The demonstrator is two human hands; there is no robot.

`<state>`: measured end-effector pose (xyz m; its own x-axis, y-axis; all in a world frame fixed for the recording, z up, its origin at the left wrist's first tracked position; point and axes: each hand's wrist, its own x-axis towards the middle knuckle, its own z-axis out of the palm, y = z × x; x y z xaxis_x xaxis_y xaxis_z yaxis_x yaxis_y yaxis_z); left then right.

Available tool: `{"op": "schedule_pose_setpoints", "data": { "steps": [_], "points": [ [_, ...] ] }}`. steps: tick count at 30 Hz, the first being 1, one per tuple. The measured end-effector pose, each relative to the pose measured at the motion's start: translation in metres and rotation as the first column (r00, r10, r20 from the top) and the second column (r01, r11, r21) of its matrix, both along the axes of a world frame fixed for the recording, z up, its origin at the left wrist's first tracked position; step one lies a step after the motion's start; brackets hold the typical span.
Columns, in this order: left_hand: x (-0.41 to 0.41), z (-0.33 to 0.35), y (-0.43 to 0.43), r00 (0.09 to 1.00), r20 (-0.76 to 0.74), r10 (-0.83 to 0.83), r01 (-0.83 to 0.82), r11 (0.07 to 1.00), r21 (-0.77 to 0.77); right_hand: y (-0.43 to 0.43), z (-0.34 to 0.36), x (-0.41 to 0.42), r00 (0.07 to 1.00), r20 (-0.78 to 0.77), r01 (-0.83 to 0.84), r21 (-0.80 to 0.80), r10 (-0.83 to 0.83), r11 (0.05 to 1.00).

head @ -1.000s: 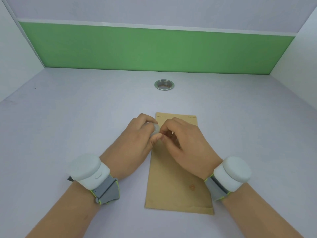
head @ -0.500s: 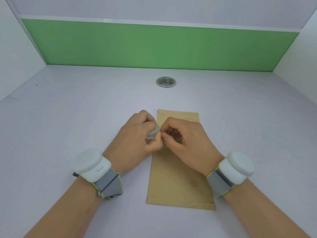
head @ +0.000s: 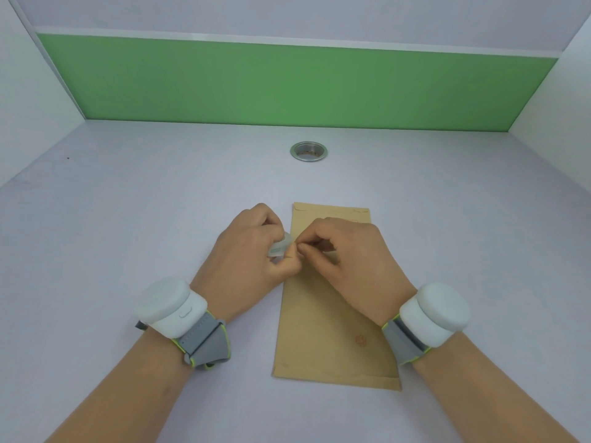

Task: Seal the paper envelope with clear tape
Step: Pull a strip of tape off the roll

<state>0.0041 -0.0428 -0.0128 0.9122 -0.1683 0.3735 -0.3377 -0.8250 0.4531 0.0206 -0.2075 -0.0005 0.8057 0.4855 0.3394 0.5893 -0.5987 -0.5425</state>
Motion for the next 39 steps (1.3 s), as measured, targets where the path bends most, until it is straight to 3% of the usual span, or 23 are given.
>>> {"op": "schedule_pose_setpoints", "data": {
  "steps": [10, 20, 22, 25, 28, 32, 35, 39],
  "points": [
    [0.007, -0.002, -0.005, 0.991, 0.039, 0.129, -0.129, 0.992, 0.001, 0.007, 0.005, -0.002, 0.986, 0.167, 0.029, -0.113, -0.010, 0.993],
    [0.004, -0.001, -0.017, 0.969, 0.032, 0.245, -0.245, 0.969, 0.014, 0.008, 0.008, 0.000, 0.972, 0.236, 0.022, -0.111, 0.005, 0.994],
    [0.009, -0.003, -0.013, 0.962, 0.018, 0.273, -0.273, 0.962, 0.008, 0.006, 0.010, -0.003, 0.966, 0.257, 0.029, -0.094, -0.004, 0.995],
    [0.019, 0.002, 0.035, 0.879, 0.036, 0.476, -0.476, 0.879, -0.003, 0.000, 0.018, -0.019, 0.965, 0.260, 0.010, 0.045, -0.021, 0.999],
    [0.015, 0.011, 0.057, 0.863, 0.055, 0.502, -0.499, 0.864, -0.067, 0.002, 0.020, -0.020, 0.979, 0.202, 0.003, 0.106, -0.024, 0.994],
    [0.015, 0.008, 0.009, 0.910, 0.028, 0.414, -0.407, 0.904, -0.134, 0.005, 0.004, -0.005, 0.997, 0.066, 0.025, 0.078, -0.030, 0.997],
    [0.017, 0.000, 0.006, 0.931, 0.055, 0.360, -0.356, 0.932, -0.072, 0.001, -0.001, -0.005, 0.996, 0.012, 0.083, 0.197, -0.088, 0.977],
    [0.017, -0.005, 0.018, 0.912, 0.070, 0.403, -0.406, 0.913, 0.030, -0.002, 0.003, 0.000, 0.975, -0.172, 0.198, 0.362, -0.144, 0.911]
  ]
}}
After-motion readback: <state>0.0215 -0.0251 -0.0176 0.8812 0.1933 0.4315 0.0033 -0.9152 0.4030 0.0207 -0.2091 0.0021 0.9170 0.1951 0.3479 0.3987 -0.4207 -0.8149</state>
